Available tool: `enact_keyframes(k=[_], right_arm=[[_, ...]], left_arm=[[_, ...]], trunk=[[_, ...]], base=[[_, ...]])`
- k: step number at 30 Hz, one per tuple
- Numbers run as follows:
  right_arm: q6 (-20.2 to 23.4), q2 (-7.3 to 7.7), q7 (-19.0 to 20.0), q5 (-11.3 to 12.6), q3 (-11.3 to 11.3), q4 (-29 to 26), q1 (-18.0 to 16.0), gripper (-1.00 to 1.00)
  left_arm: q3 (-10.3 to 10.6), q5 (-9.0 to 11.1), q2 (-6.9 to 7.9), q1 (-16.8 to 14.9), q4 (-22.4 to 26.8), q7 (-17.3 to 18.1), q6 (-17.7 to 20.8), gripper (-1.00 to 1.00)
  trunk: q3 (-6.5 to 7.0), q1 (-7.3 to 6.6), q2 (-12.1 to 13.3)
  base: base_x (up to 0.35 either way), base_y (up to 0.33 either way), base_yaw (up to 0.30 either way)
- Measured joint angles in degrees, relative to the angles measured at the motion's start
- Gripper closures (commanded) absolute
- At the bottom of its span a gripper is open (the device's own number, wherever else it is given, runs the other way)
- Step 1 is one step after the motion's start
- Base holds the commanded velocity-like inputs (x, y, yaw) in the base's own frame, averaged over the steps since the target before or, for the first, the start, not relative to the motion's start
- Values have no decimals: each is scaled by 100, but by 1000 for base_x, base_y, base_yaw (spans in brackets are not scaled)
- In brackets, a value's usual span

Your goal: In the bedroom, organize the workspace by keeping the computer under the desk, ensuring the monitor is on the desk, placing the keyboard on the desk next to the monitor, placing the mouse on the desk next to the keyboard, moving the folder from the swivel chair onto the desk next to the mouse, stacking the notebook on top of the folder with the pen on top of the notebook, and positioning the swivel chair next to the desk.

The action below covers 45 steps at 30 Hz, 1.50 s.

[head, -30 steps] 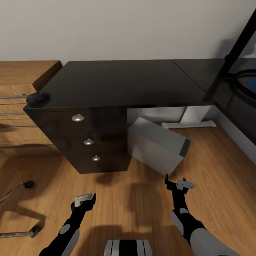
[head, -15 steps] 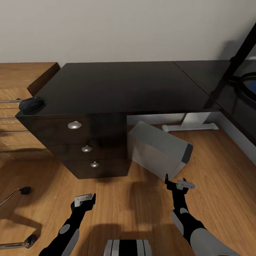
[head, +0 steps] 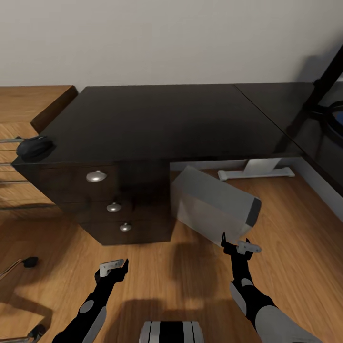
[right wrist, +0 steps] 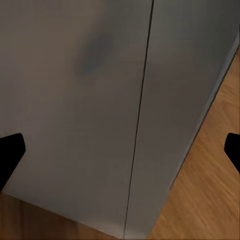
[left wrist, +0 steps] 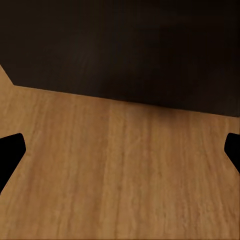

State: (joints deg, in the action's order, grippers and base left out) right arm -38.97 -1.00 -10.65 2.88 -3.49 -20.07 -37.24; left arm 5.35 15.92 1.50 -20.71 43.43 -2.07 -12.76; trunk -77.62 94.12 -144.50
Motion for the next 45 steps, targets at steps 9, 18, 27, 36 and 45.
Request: enact_keyframes(k=[9, 18, 27, 36, 45], right_arm=[[0, 22, -2, 2, -3, 0, 0, -100], [0, 25, -1, 5, -4, 0, 0, -100], [0, 25, -2, 5, -4, 0, 0, -100], [-1, 53, -5, 7, -7, -1, 0, -100], [4, 60, -4, 2, 8, 3, 2, -100]], left_arm=[[0, 5, -1, 0, 2, 0, 7, -100], [0, 8, -5, 0, 2, 0, 10, -100], [0, 9, -9, 0, 8, -6, 17, -100], [3, 9, -26, -1, 8, -8, 24, -100], [-4, 21, -27, 0, 11, -13, 34, -100]], trunk=[[0, 2, 0], [0, 2, 0], [0, 2, 0], [0, 2, 0], [-1, 2, 0]], base=[[35, 0, 0], [4, 0, 0], [0, 0, 0], [0, -113, 0], [0, -49, 0]])
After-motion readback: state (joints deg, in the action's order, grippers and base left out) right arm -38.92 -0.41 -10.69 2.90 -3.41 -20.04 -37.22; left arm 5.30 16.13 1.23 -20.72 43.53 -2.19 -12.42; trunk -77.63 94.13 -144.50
